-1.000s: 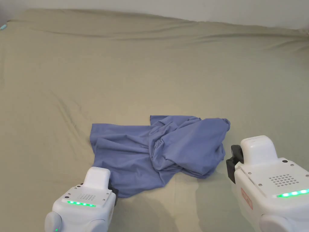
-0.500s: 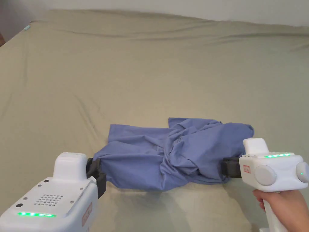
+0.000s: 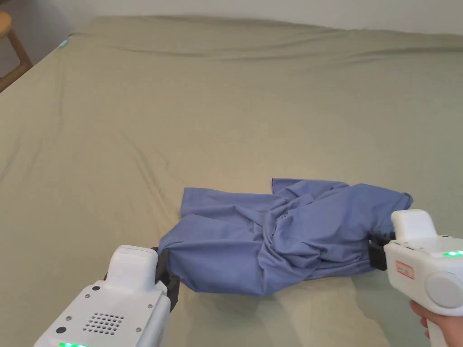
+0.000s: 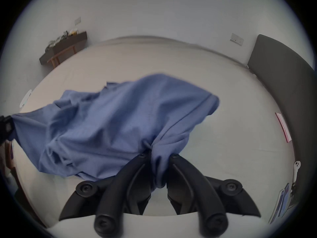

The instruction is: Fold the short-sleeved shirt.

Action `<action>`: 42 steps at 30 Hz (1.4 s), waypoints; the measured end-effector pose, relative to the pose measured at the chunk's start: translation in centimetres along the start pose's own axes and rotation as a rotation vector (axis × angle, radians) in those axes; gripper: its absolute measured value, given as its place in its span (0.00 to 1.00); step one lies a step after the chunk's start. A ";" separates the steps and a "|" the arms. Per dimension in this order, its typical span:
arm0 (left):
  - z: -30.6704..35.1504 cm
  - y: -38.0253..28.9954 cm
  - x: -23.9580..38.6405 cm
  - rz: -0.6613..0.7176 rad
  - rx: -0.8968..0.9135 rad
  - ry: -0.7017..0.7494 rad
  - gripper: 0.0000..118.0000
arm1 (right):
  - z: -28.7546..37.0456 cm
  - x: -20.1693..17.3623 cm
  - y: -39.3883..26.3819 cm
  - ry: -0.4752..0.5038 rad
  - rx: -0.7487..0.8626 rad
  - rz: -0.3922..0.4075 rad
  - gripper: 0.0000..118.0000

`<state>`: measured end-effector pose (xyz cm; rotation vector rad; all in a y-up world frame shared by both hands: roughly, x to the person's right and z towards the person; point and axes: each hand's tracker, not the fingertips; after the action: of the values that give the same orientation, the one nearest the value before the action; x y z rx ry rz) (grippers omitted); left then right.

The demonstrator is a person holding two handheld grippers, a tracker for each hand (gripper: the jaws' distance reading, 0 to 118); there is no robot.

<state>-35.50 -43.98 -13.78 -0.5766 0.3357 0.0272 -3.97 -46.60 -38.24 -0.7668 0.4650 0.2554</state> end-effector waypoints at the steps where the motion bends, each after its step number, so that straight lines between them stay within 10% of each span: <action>1: 0.3 0.3 0.1 -0.001 0.012 -0.001 0.06 | 1.8 0.3 0.4 -0.002 0.045 -0.010 0.12; 19: 13.2 14.9 -2.9 0.120 0.466 -0.035 0.06 | 29.5 -1.7 6.5 -0.129 0.663 0.071 0.12; 42: 16.1 31.4 -4.3 0.146 0.588 -0.143 0.06 | 36.3 0.4 20.1 -0.316 0.827 0.132 0.12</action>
<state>-38.42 -8.67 -16.34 0.0337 0.2295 0.1060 -0.11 -6.56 -27.91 0.1152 0.2784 0.2715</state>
